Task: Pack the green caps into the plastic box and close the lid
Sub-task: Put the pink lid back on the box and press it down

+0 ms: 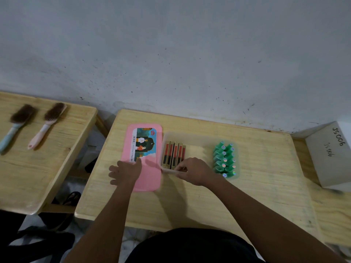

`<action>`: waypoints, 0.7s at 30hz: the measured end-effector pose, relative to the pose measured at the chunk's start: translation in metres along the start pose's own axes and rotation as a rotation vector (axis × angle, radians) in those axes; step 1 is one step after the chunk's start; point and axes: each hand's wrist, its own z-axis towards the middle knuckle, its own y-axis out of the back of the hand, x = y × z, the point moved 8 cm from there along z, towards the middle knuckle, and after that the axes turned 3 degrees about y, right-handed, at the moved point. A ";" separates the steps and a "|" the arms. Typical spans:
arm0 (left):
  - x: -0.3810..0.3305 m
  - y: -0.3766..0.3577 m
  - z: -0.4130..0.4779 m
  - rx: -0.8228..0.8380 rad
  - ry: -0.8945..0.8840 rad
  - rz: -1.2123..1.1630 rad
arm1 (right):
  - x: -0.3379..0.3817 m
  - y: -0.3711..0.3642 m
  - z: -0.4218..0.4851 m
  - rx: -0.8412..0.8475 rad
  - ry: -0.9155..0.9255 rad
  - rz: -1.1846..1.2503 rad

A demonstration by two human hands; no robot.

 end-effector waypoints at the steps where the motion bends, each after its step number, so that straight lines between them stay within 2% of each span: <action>1: 0.001 0.003 0.001 0.003 0.007 -0.008 | 0.001 0.000 0.000 0.002 -0.002 -0.002; 4: 0.001 0.012 0.005 -0.012 -0.023 -0.049 | 0.004 0.002 0.000 0.015 -0.001 -0.015; 9: -0.009 0.026 -0.002 0.041 -0.123 -0.331 | 0.003 0.003 -0.003 0.023 0.007 0.026; 14: -0.039 0.057 -0.021 0.004 -0.311 -0.382 | 0.004 0.006 -0.009 0.050 0.026 0.028; 17: -0.057 0.079 -0.033 -0.046 -0.446 -0.450 | 0.001 0.014 -0.012 0.015 0.011 0.155; 21: -0.077 0.112 -0.056 -0.083 -0.524 -0.595 | -0.002 0.031 -0.014 -0.117 -0.058 0.415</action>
